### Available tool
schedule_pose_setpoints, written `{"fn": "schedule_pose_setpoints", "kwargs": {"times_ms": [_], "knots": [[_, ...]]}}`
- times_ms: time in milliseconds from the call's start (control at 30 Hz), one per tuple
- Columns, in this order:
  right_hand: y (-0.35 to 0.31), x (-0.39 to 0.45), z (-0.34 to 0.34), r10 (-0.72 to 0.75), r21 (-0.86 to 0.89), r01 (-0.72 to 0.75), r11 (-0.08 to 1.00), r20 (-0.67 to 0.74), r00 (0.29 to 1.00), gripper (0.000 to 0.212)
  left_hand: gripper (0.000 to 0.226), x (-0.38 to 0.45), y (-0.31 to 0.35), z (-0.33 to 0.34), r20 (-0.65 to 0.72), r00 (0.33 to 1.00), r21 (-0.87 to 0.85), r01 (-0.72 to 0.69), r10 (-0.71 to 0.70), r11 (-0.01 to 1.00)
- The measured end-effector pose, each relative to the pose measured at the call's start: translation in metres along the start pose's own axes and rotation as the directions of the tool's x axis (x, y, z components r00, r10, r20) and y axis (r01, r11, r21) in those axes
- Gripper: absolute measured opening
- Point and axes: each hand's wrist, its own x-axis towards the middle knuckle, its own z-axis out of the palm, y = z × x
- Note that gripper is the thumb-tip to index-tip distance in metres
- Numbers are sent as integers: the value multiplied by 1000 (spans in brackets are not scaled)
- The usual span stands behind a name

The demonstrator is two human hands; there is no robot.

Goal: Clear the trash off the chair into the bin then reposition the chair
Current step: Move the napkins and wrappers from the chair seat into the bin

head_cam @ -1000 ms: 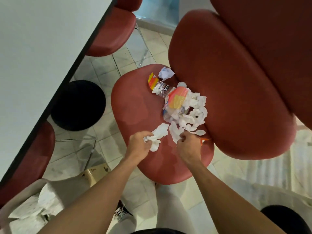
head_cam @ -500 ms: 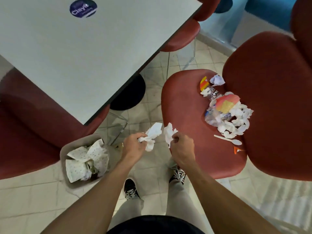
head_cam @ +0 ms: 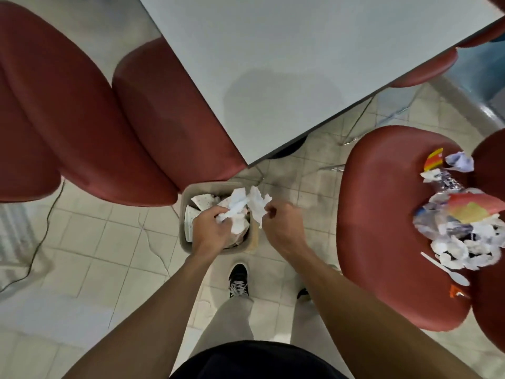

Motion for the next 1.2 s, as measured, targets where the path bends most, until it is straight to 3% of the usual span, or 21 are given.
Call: {"fn": "schedule_pose_setpoints", "kwargs": {"times_ms": [200,300,467,567,700,833,967,1100,1200], "knots": [[-19,3,45,-47,-74,53,996,82,995,24,21,10,-49,-23,-124,992,-80,15,-25,997],[-17,7,69,-28,-115,44,992,135,990,24,23,20,-69,-18,-101,995,-15,6,-8,1000],[-4,12,107,39,-213,12,977,231,972,22,36,36,-94,8,193,979,234,17,-64,972],[5,16,124,96,-339,52,939,405,909,25,24,40,-104,21,357,929,327,-24,-100,945],[6,20,132,152,-405,111,908,563,812,29,22,43,-105,22,416,901,348,-38,-118,937],[0,20,110,154,-385,57,921,494,856,34,36,42,-88,13,320,940,411,-29,-115,911],[-1,16,84,143,-280,-24,960,411,901,25,32,39,-64,8,338,937,392,-55,-88,919],[0,8,52,204,-136,-166,977,345,916,33,31,30,-30,6,327,945,381,-101,-32,919],[7,1,29,212,-113,-185,976,324,922,40,25,20,-3,10,326,945,391,-136,2,910]]}}
